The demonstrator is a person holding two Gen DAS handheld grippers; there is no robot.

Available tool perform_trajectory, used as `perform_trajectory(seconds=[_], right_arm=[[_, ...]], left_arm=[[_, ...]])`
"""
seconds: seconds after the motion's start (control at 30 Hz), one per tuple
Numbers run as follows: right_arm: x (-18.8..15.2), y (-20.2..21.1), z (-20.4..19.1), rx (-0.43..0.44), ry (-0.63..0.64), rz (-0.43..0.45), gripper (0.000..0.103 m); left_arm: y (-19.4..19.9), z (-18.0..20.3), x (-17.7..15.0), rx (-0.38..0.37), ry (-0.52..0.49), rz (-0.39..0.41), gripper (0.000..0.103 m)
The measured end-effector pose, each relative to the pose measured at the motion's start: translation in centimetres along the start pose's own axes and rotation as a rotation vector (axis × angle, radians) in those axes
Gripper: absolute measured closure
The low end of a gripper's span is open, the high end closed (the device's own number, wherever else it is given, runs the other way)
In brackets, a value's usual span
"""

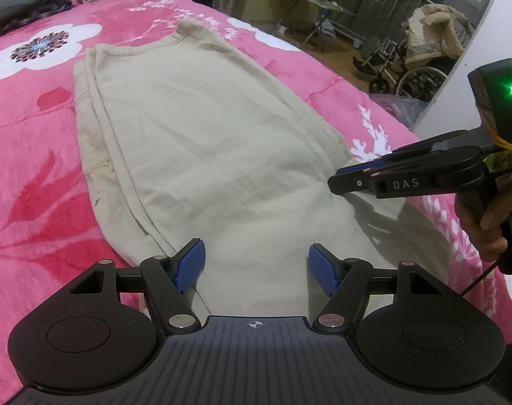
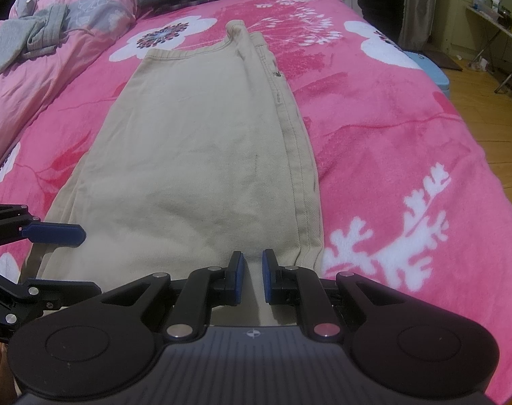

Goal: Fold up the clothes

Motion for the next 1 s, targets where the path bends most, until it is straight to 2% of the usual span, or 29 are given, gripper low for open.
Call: perform_trajectory(seconds=[0.17, 0.23, 0.27, 0.4, 0.57, 0.63, 0.73, 0.87, 0.93, 1.0], right_arm=[[0.5, 0.6, -0.5, -0.005, 0.054, -0.024, 0.088], [1.4, 1.3, -1.0, 0.014, 0.062, -0.021, 0.078], [1.9, 1.5, -1.4, 0.027, 0.073, -0.014, 0.077], [4.7, 0.7, -3.6, 0.059, 0.158, 0.016, 0.077], [6.9, -3.9, -4.9, 0.081, 0.226, -0.003, 0.077], [7.2, -5.2, -4.7, 0.092, 0.223, -0.023, 0.078], [8.4, -4.0, -5.2, 0.09, 0.218, -0.018, 0.079], [11.4, -2.9, -6.0, 0.137, 0.224, 0.061, 0.079], [12.9, -4.3, -5.8, 0.124, 0.223, 0.078, 0.079], [13.9, -6.7, -5.1, 0.091, 0.215, 0.073, 0.079]], left_arm=[[1.5, -0.8, 0.5, -0.008, 0.011, 0.061, 0.035], [2.2, -1.5, 1.0, 0.008, -0.001, 0.103, 0.035], [2.5, -1.9, 1.4, 0.013, -0.006, 0.121, 0.035], [1.5, -3.6, 3.0, 0.035, -0.043, 0.147, 0.036], [-2.4, -5.4, 2.5, 0.088, -0.029, 0.063, 0.039], [-1.7, -5.6, 2.5, 0.081, -0.026, 0.083, 0.039], [-0.6, -6.0, 3.0, 0.071, -0.021, 0.128, 0.039], [0.3, -6.9, 5.0, 0.066, -0.048, 0.208, 0.039], [-1.1, -7.4, 5.8, 0.078, -0.064, 0.183, 0.039], [-3.4, -8.1, 5.6, 0.101, -0.065, 0.108, 0.042]])
Point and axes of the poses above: each gripper's, at about its wrist camera, not at the fingertips, and y roughly against the way its jaws point, z to its right, x to its top, the point moved 6 cm from there along -y, roughly the way its jaws point, and after that the axes turned 13 degrees about -y, right-handed, at the moved point
